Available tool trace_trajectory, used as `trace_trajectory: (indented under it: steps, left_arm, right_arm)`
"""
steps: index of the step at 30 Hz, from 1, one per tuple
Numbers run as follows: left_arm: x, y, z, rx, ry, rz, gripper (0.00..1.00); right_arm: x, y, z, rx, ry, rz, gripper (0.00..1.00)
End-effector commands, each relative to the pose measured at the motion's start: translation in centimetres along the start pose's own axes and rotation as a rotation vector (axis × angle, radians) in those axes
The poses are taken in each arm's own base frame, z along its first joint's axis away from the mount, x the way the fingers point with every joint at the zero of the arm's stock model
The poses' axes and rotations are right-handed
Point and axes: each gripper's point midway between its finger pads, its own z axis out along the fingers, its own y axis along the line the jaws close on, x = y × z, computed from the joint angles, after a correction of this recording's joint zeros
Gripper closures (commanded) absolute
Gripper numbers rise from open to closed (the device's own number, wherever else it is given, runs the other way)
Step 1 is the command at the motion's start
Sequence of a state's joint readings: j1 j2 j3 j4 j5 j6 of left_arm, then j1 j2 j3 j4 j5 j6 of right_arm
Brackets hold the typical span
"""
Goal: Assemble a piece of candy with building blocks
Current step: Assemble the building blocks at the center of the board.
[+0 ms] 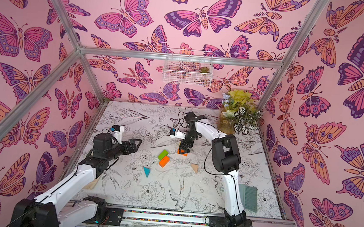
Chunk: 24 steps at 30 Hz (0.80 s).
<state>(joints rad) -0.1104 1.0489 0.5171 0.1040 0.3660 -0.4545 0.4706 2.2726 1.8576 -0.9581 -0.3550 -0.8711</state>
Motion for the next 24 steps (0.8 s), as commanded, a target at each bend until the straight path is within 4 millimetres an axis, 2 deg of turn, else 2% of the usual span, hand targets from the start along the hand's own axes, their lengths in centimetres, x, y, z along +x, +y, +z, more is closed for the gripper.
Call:
trace_trajectory:
  steps: [1, 16, 19, 22, 24]
  left_arm:
    - [0.2, 0.5, 0.0, -0.014, -0.006, -0.006, 0.03]
    - [0.5, 0.7, 0.2, -0.017, 0.006, -0.013, 0.03]
    - [0.5, 0.7, 0.3, -0.018, 0.005, -0.013, 0.03]
    - [0.5, 0.8, 0.3, -0.018, 0.005, -0.015, 0.03]
    - [0.5, 0.8, 0.3, -0.019, 0.006, -0.015, 0.03]
  right_arm:
    - [1.4, 0.7, 1.5, -0.018, 0.078, -0.011, 0.01]
    - [1.8, -0.1, 1.6, 0.052, 0.109, -0.024, 0.02]
    - [1.6, -0.6, 1.5, 0.074, 0.103, -0.019, 0.14]
    - [1.4, -0.9, 1.4, 0.089, 0.100, -0.020, 0.37]
    - [1.5, -0.9, 1.3, 0.094, 0.102, -0.021, 0.45]
